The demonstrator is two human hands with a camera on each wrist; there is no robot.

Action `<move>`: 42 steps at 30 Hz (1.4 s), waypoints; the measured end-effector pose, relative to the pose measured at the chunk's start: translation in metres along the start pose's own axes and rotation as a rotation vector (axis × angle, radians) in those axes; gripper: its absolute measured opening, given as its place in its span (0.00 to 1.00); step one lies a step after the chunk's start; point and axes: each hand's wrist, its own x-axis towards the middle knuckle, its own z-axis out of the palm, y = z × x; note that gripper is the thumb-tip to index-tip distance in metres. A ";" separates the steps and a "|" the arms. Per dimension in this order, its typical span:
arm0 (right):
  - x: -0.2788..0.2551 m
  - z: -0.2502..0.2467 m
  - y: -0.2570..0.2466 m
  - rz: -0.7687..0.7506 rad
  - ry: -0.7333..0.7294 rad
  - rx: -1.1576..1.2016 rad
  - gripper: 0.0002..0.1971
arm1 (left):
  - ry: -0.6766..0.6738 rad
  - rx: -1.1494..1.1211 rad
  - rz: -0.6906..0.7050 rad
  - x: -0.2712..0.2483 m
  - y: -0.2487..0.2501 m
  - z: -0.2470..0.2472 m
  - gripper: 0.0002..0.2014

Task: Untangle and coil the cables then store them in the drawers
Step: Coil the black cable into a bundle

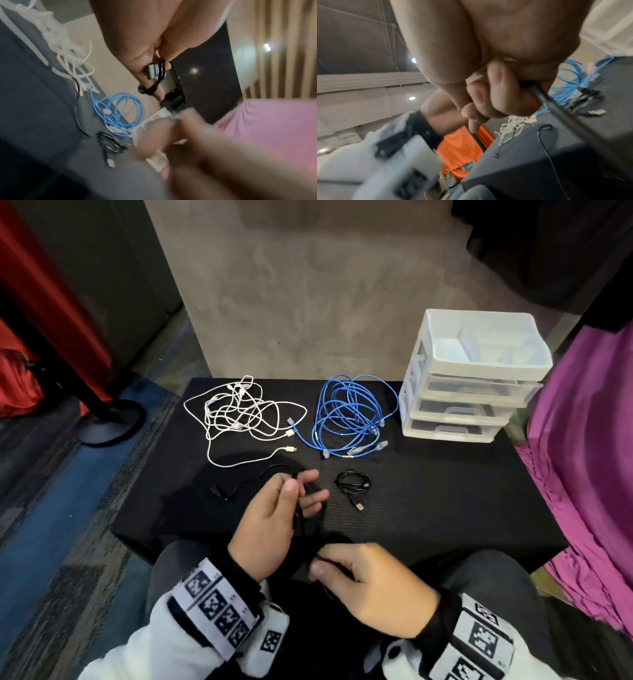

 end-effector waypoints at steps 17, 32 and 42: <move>0.025 -0.047 0.034 0.119 0.221 0.259 0.15 | -0.218 -0.548 -0.328 -0.017 0.043 0.000 0.11; 0.007 -0.033 -0.012 -0.064 0.139 0.033 0.06 | -0.124 0.848 0.220 -0.008 0.005 -0.014 0.16; 0.033 -0.063 0.018 0.064 0.196 0.422 0.12 | -0.403 -0.131 -0.143 -0.026 0.045 0.004 0.13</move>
